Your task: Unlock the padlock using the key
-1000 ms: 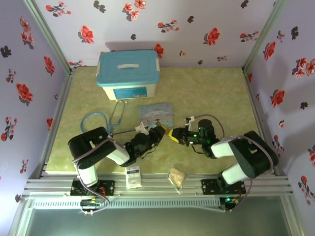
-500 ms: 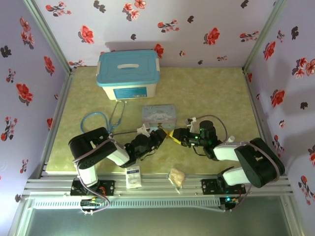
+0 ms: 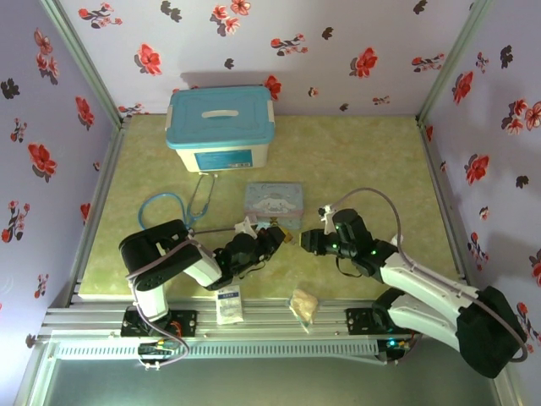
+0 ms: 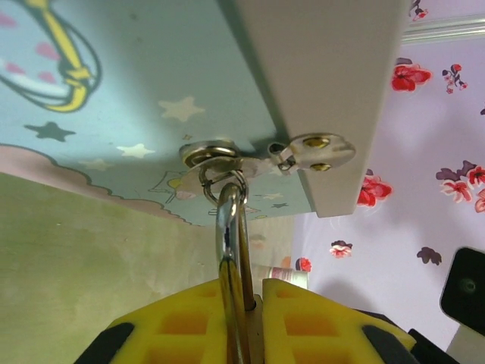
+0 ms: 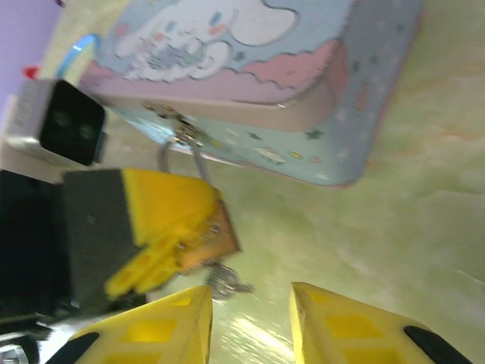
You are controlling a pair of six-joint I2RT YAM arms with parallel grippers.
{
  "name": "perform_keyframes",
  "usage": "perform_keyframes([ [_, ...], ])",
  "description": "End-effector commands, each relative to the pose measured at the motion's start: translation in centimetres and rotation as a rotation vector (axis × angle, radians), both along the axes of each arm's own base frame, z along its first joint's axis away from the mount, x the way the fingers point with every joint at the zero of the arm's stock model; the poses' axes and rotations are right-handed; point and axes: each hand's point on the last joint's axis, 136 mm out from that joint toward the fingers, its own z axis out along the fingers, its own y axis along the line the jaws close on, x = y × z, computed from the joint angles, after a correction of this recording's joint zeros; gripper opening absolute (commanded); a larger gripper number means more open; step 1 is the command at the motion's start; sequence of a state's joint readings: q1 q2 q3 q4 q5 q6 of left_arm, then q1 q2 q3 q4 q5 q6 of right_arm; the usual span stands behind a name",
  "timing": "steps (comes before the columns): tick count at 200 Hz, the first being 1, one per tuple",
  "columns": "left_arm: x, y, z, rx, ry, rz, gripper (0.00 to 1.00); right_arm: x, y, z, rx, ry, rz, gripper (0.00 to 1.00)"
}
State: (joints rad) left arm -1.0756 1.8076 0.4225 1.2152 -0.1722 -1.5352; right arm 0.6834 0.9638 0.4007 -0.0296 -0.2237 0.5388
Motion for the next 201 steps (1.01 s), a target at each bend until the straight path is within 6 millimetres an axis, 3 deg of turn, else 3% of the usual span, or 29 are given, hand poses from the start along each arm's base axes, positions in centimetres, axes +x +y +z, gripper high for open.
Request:
perform_keyframes([
  [1,-0.2,-0.1,0.3,-0.001,-0.031,-0.01,0.0,-0.3,-2.2,-2.0,-0.203,-0.074,-0.001,0.31],
  [19,-0.3,0.2,0.1,0.005,-0.029,-0.006,0.0,0.0,-1.8,-2.3,-0.218,-0.077,0.005,0.26],
  [76,-0.4,0.7,0.5,-0.002,-0.04,0.005,0.0,-1.5,2.9,-3.2,-0.147,-0.046,0.135,0.19],
  [123,-0.8,0.0,0.8,-0.013,-0.045,-0.012,0.0,-0.3,5.6,-2.8,-0.082,-0.056,0.133,0.18],
  [139,-0.9,0.3,0.6,-0.01,-0.04,-0.008,0.0,-0.1,5.4,-3.0,-0.118,-0.05,0.129,0.17],
  [162,-0.9,0.7,0.2,0.004,-0.04,-0.001,0.0,-0.4,3.3,-3.2,-0.191,-0.085,0.114,0.17],
  [190,-0.8,0.9,-0.1,0.016,-0.034,0.006,0.0,-1.3,1.0,-3.2,-0.261,-0.166,0.143,0.28],
  [201,-0.8,0.9,-0.3,0.017,-0.029,0.008,0.0,-1.5,1.0,-2.8,-0.243,-0.22,0.17,0.33],
])
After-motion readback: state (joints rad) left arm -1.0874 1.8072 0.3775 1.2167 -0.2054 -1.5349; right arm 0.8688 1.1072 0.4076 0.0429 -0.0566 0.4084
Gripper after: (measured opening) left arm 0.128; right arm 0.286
